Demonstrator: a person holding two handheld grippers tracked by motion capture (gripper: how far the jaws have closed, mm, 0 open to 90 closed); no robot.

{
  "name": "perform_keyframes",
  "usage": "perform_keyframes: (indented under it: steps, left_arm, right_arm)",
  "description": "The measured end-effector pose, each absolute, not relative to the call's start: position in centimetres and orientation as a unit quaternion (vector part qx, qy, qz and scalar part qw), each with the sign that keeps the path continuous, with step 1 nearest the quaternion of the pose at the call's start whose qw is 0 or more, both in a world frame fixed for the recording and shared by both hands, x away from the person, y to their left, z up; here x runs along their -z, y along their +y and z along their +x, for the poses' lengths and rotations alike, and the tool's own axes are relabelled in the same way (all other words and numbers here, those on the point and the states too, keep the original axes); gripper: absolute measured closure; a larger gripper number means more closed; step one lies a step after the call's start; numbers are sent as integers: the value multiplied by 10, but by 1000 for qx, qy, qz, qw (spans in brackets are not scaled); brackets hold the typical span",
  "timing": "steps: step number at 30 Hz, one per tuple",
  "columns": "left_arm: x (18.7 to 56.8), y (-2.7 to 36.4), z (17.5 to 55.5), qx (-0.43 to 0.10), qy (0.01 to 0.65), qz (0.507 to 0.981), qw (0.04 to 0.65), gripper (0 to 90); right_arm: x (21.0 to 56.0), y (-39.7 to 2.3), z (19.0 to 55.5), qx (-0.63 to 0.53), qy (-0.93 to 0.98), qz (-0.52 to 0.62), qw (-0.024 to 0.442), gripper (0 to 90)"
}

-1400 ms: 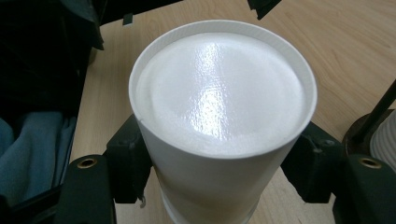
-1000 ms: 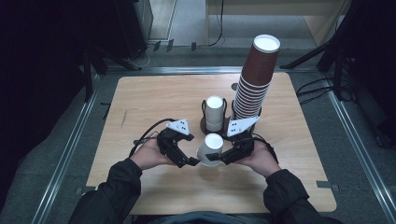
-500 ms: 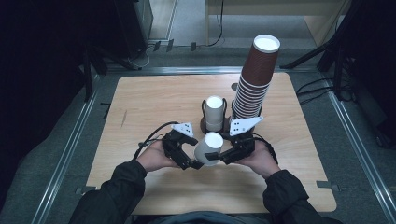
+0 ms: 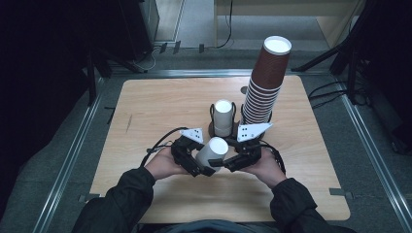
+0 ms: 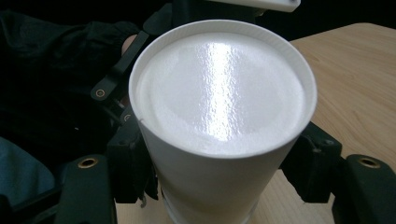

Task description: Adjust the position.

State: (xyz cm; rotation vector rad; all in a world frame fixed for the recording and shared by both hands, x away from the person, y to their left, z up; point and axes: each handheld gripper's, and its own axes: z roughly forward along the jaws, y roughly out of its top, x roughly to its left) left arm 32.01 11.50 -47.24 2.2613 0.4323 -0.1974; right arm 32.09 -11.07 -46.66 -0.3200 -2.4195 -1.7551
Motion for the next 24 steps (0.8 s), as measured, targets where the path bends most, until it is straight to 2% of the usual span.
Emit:
perform_keyframes:
  steps: [3,6,13,15,24]
  left_arm:
    - [473,114,320,76,165,898,402,74]
    - [473,114,319,82,164,894,409,144]
    - [473,114,320,86,165,894,407,160]
    - [473,115,321,90,161,894,409,229]
    - [475,115,323,102,162,893,407,243]
  right_arm:
    - [467,-110,321,588,-799,-108,68,329]
    - [467,-110,322,592,-795,-109,76,329]
    - [468,-109,322,595,-792,-112,82,328]
    - [468,-109,323,595,-791,-115,81,332]
    - [469,-108,323,590,-795,-118,78,334]
